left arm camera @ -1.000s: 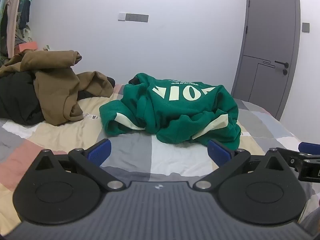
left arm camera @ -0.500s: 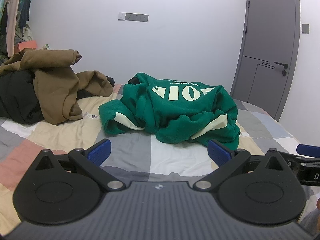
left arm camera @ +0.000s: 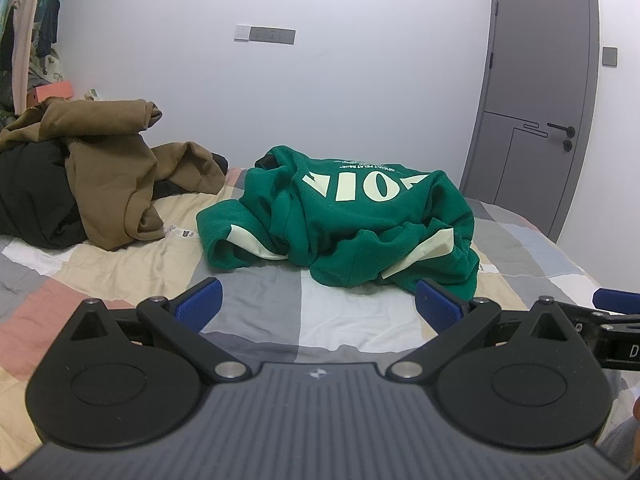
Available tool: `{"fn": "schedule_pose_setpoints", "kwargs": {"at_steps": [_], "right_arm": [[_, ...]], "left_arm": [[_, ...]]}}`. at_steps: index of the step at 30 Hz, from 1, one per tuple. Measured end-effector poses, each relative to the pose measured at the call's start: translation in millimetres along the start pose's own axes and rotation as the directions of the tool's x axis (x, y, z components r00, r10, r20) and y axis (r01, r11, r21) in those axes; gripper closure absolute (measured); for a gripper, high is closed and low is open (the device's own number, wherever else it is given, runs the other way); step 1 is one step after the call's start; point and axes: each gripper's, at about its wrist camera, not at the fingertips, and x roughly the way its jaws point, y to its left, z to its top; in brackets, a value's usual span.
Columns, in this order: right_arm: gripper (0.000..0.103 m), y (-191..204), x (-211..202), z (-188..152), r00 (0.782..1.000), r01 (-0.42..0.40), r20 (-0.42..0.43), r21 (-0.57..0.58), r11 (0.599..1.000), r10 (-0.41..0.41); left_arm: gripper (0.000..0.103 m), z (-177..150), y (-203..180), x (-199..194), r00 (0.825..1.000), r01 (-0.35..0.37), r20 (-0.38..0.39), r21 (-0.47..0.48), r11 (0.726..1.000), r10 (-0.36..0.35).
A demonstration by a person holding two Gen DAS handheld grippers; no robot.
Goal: Fold large clothes
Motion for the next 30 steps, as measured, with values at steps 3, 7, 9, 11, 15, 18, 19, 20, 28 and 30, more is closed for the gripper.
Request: {"fn": "schedule_pose_setpoints", "kwargs": {"at_steps": [3,7,9,11,15,18,19,20,28,30], "right_arm": [[0.000,-1.3,0.4,-0.1,1.000,0.005,-0.006,0.001,1.000,-0.005],[0.000,-2.1,0.0,0.6,1.000,-0.002,-0.003,0.009,1.000,0.002],[0.000,-2.3,-0.4,0.9,1.000,-0.002,0.004,0.010,1.000,0.002],[0.000,-2.7,0.1,1.1,1.000,0.000,0.005,0.007,1.000,0.000],[0.000,-2.6,0.4,1.0,1.000,-0.004,0.002,0.023,1.000,0.004],[0.000,-3.1,1.0,0.4,1.000,-0.003,0.018,0.013,1.000,0.003],[0.000,-3.4,1.3,0.3,1.000,-0.008,0.022,0.022,1.000,0.008],[0.000,-3.8,1.7,0.1,1.000,-0.013,0.023,0.032,0.999,0.012],[0.000,-6.7,9.7,1.5,1.000,0.011,-0.020,-0.022,1.000,-0.012],[0.000,-7.1,11.0,1.5,0.999,0.012,-0.031,-0.029,1.000,-0.013]], "left_arm": [[0.000,-0.2,-0.2,0.1,1.000,0.000,-0.001,0.000,1.000,0.000],[0.000,-0.2,-1.1,0.4,1.000,0.001,0.001,-0.002,1.000,-0.001],[0.000,-0.3,-1.6,0.7,1.000,0.001,0.000,-0.002,1.000,-0.001],[0.000,-0.6,-2.1,0.8,1.000,0.000,0.000,-0.001,1.000,0.000],[0.000,-0.5,-0.3,1.3,1.000,0.000,0.001,-0.006,1.000,0.000],[0.000,-0.4,-0.1,2.5,1.000,-0.004,-0.007,-0.006,1.000,0.004],[0.000,-0.2,-0.3,3.6,1.000,-0.008,-0.009,-0.002,1.000,0.008],[0.000,-0.3,-0.4,4.6,1.000,-0.011,-0.010,0.001,1.000,0.011],[0.000,-2.1,-0.6,9.9,1.000,-0.021,-0.017,0.013,1.000,0.021],[0.000,-2.4,-0.2,11.0,1.000,-0.018,-0.018,0.010,1.000,0.018]]}}
